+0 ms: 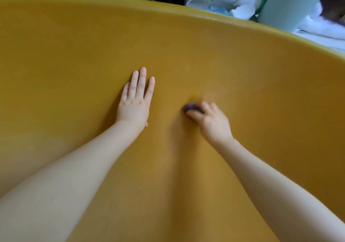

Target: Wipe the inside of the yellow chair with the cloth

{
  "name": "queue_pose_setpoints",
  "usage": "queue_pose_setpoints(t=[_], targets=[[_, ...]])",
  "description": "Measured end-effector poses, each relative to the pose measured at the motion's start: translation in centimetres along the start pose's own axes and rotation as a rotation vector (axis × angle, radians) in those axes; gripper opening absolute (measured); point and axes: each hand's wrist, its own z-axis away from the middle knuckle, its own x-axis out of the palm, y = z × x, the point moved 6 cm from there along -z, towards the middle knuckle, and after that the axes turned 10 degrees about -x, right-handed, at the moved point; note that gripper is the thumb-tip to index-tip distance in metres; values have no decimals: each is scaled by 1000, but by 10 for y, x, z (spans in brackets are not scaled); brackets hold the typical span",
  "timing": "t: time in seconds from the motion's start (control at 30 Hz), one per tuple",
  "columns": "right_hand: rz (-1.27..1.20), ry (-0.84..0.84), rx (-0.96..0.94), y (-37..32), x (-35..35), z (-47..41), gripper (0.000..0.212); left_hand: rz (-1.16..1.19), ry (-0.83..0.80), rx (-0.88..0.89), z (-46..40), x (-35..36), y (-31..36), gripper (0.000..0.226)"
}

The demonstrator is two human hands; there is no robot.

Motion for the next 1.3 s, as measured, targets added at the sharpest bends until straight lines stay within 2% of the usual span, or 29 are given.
queue_pose_setpoints(t=[0.1,0.23,0.3,0.43,0.53,0.6,0.77,0.9,0.97,1.13,1.23,1.3], targets=[[102,261,252,44,-45,-28,32,5,3,1,0,0,0,130],[35,424,437,50,-43,-35,35,11,15,22,-2,2,-2,129],[0,398,370,28,-19,-22,34,12,13,29,-3,3,-2,129],[-46,181,158,-17,33,22,37,7,11,23,-1,2,0,128],[-19,70,54,-18,32,23,45,10,5,13,0,0,2,127],[48,54,19,-1,13,11,45,6,-3,8,1,-1,3,127],[148,307,401,71,-54,-13,41,13,-23,2,0,-1,3,126],[126,457,541,59,-39,-15,43,19,-15,14,-2,1,4,126],[86,443,484,33,-13,-6,43,23,-14,17,-2,1,3,125],[-90,278,328,-26,45,29,47,38,11,27,-2,2,3,126],[-52,122,127,-20,37,23,48,38,-2,21,-1,1,3,126],[36,93,24,3,14,13,50,29,-11,21,-2,0,2,126]])
